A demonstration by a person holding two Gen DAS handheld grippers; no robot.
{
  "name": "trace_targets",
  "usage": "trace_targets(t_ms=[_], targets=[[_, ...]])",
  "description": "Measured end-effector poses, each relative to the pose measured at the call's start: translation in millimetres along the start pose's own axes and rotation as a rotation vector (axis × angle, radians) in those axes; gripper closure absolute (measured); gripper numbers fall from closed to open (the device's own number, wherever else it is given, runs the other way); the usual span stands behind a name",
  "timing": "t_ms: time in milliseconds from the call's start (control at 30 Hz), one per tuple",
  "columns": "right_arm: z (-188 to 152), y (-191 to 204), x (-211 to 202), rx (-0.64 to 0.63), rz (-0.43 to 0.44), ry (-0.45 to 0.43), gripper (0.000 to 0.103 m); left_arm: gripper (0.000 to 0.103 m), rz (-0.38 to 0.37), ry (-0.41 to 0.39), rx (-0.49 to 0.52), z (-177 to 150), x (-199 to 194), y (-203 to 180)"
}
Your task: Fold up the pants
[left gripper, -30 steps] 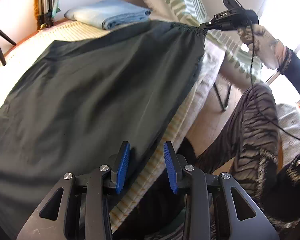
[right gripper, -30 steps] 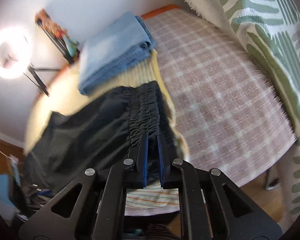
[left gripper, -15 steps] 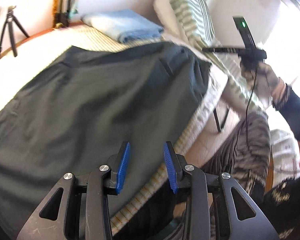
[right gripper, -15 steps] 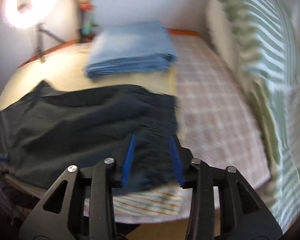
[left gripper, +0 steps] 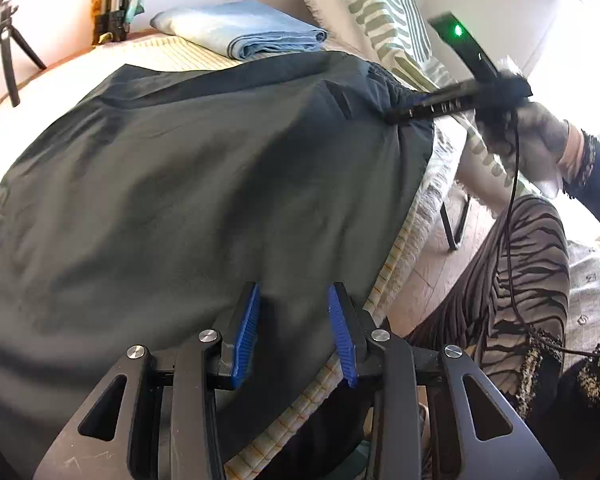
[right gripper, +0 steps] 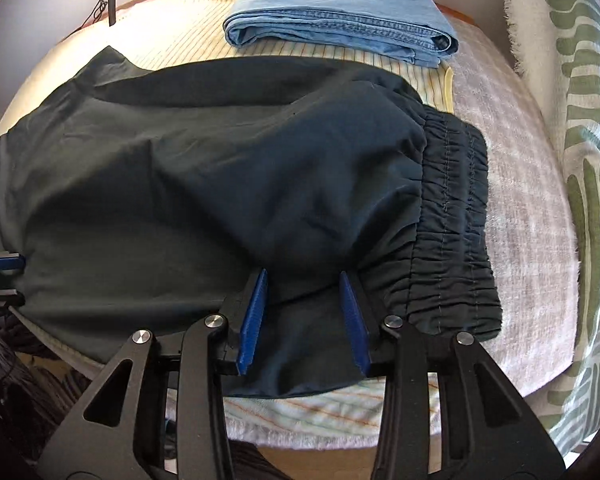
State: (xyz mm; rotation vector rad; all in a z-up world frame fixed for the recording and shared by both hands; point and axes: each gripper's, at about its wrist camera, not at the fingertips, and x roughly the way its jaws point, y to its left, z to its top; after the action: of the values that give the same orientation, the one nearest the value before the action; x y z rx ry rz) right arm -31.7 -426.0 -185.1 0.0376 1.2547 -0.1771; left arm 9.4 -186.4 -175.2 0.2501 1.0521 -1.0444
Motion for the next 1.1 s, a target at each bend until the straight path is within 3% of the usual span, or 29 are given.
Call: trace_targets(t_ms=[133, 267, 400, 567, 767, 1033, 1067, 1100], targets=[[28.2, 5.1, -30.2, 0.050, 0.145, -0.073, 0.064, 0.068, 0.007, -0.040, -0.045, -2.1, -25.2, 10.2], [77.2, 31.6, -52.5, -0.018, 0.219, -0.183, 0.048, 0.068, 0.118, -0.100, -0.087, -14.9, -62.2, 31.1], [128.7, 60.8, -46.3, -0.057, 0.332, -0.230, 0.048, 0.068, 0.242, -0.123, -0.185, -39.4, -91.6, 62.1], [181.3, 108.7, -4.9, -0.103, 0.449, -0.167, 0.048, 0.068, 0.364, -0.165, -0.350, -72.7, -131.3, 105.0], [202.9, 134.1, 39.4, -0.139, 0.465, -0.097, 0.048, 0.068, 0.472, -0.205, -0.515, -108.9, -167.8, 152.1], [211.0, 134.3, 79.0, -0.087, 0.519, -0.024, 0.048, 0.068, 0.488, -0.184, -0.706, -141.2, -169.5, 203.5], [211.2, 136.0, 80.6, -0.085, 0.534, -0.021, 0.051, 0.068, 0.488, -0.183, -0.718, -144.4, -169.9, 206.0], [210.8, 137.5, 81.5, -0.084, 0.555, -0.019, 0.064, 0.068, 0.488, -0.181, -0.733, -147.6, -169.8, 209.7]])
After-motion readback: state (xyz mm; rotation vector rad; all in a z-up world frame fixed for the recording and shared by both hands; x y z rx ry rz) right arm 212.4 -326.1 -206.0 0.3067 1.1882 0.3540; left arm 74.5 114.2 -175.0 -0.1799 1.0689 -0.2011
